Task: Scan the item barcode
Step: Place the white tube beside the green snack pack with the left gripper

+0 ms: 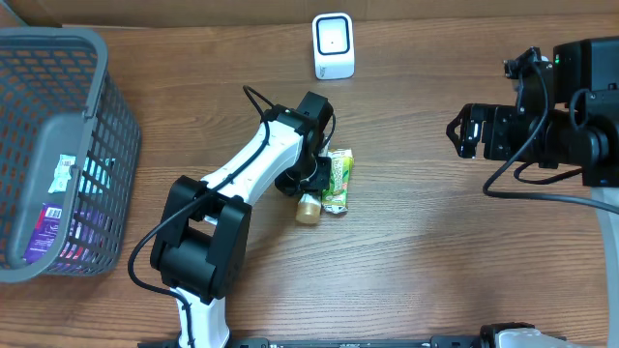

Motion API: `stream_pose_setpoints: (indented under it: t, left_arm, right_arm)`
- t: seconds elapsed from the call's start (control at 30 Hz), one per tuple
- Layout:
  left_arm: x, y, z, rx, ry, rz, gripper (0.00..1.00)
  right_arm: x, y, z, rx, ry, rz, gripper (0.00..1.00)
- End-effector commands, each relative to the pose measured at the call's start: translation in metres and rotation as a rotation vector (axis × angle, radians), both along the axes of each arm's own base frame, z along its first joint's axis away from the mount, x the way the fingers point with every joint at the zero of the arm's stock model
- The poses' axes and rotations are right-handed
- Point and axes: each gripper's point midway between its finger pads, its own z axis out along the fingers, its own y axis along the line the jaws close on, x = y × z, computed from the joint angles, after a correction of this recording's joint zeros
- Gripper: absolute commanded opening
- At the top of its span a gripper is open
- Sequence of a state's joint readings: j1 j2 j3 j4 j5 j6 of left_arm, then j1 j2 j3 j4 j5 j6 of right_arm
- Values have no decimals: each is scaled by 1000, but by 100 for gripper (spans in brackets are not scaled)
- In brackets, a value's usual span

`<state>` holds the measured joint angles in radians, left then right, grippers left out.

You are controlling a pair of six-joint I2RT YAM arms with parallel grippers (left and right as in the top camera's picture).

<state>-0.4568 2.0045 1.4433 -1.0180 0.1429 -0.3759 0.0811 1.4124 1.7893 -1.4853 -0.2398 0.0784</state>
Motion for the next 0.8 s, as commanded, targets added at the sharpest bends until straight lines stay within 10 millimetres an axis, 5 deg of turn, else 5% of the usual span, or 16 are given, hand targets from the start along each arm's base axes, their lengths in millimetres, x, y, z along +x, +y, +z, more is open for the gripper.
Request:
stream_pose_setpoints:
  t: [0.0,0.1,0.27,0.37,0.53,0.7,0.77]
  left_arm:
    - [-4,1,4,-3,1,18,42]
    - [-2,4,5,16,-10,16,56]
    - [17,31,45,122,-44,55,51]
    - [43,47,99,144,-125,101,49]
    - [82,70,219,70,-369,203,52]
    - [84,124,316,19,-593,349,56]
    - [80,151,340,10,-661,409,71]
  right_arm:
    - [0,3,3,7,-9,12,100]
    - [0,3,3,8,-8,12,100]
    - [0,3,3,8,-9,12,100]
    - [0,3,3,6,-12,15,100]
    - [0,3,3,6,-14,15,100]
    - [0,3,3,6,-11,14,100]
    - [-1,3,2,6,-5,14,100]
